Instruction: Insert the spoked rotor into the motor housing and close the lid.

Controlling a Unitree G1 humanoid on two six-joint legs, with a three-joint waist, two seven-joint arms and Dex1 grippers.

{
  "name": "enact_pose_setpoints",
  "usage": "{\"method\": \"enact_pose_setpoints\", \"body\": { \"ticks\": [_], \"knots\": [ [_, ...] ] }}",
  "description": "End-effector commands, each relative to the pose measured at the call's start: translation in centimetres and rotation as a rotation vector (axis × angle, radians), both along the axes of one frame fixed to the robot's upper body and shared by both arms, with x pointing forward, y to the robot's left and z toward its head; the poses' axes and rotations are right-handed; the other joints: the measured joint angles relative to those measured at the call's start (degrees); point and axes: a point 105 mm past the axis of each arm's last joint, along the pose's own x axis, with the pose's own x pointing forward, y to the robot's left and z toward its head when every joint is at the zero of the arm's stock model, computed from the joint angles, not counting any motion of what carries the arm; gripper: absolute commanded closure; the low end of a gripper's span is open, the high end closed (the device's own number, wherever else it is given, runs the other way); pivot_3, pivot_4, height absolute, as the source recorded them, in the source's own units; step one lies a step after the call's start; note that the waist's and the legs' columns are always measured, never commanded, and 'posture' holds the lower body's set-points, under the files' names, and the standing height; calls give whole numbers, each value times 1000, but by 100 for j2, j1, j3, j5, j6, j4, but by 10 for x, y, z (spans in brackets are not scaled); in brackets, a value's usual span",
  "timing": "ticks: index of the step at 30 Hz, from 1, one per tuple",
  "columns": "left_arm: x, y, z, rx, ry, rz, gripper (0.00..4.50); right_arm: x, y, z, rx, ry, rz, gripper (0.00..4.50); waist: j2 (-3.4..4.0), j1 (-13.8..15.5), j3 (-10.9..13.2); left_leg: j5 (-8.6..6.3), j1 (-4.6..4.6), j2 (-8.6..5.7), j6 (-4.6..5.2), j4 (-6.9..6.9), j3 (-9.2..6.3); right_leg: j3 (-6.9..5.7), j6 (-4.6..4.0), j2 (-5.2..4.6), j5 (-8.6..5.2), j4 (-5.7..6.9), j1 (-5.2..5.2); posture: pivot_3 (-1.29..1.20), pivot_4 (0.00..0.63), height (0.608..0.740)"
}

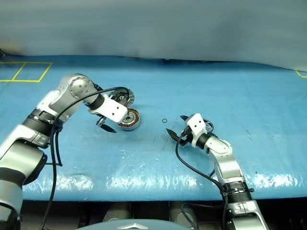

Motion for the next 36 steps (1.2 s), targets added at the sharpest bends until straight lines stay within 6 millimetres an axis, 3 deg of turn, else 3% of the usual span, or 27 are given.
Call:
{"method": "enact_pose_setpoints", "body": {
  "ticks": [1,14,22,30,36],
  "knots": [
    [6,1,3,49,1,-18,0,-3,-2,13,28,-64,-20,13,0,2,0,-2,-4,0,3,3,-1,0,-1,0,1,0,-3,0,150,740],
    [13,10,-11,111,45,-9,0,-11,-7,10,41,-66,-74,13,-1,1,2,-3,-20,0,5,17,-9,-5,-1,1,1,6,-11,0,150,740],
    [13,6,-26,86,55,-16,0,-10,-7,12,39,-69,-73,13,-1,58,1,-3,-17,-5,5,34,-16,-10,5,-2,1,16,0,0,150,740],
    [21,7,-8,53,11,11,0,-13,-10,10,33,-60,-81,13,-1,37,2,-3,-28,-6,5,72,-18,-9,28,0,1,31,0,0,150,740],
    [25,6,-10,39,5,34,0,-12,-8,10,34,-59,-79,13,-1,32,2,-3,-33,-7,6,73,-19,-9,26,-1,4,30,-3,0,150,740]
  ]
}}
